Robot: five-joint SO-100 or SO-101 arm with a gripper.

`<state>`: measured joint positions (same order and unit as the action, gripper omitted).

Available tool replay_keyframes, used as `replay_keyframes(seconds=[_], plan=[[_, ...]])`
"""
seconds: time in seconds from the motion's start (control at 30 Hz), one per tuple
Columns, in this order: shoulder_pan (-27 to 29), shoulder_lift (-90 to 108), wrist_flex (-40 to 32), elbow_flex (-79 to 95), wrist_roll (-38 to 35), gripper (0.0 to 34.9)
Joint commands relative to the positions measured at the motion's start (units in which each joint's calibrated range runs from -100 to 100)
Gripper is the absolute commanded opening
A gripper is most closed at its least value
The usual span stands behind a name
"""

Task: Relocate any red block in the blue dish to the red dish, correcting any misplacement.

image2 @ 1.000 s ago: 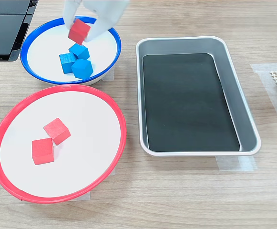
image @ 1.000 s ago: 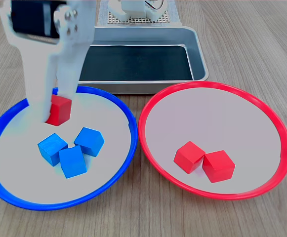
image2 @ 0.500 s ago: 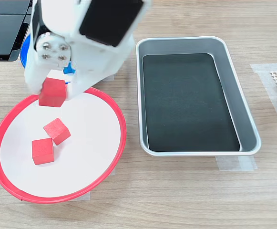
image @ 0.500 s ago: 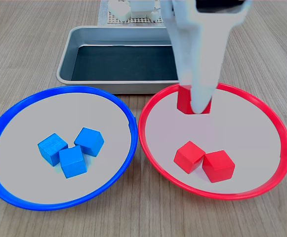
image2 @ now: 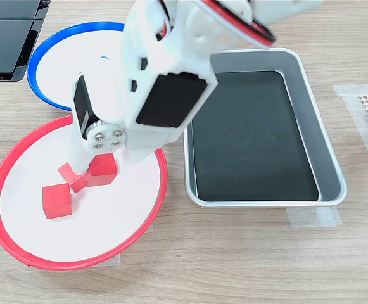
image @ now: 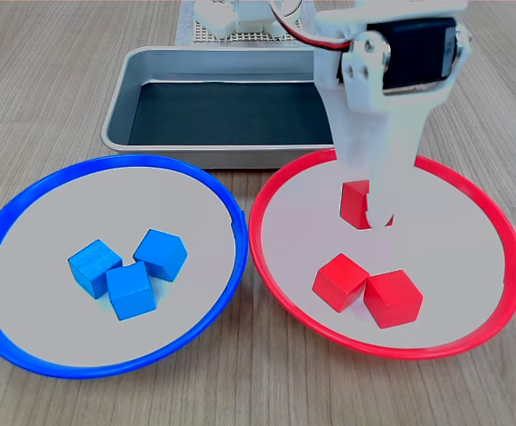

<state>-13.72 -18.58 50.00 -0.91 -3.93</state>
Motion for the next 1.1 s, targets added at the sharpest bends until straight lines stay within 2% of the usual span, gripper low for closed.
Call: replay_keyframes(seconds=[0.0,0.43,0.7,0.8,1.07], plan=[[-0.4,-0.7,-0.6,-2.8,0.1,0.2],[-0.2,-4.5,-1.3,-5.4,0.0,0.5],[0.5,-4.3,-0.4,-5.5,0.2,11.9],[0.9,-3.8,-0.1,-5.1,0.2,13.6],[2.1,2.4,0.5,-4.0,-0.1,13.4]])
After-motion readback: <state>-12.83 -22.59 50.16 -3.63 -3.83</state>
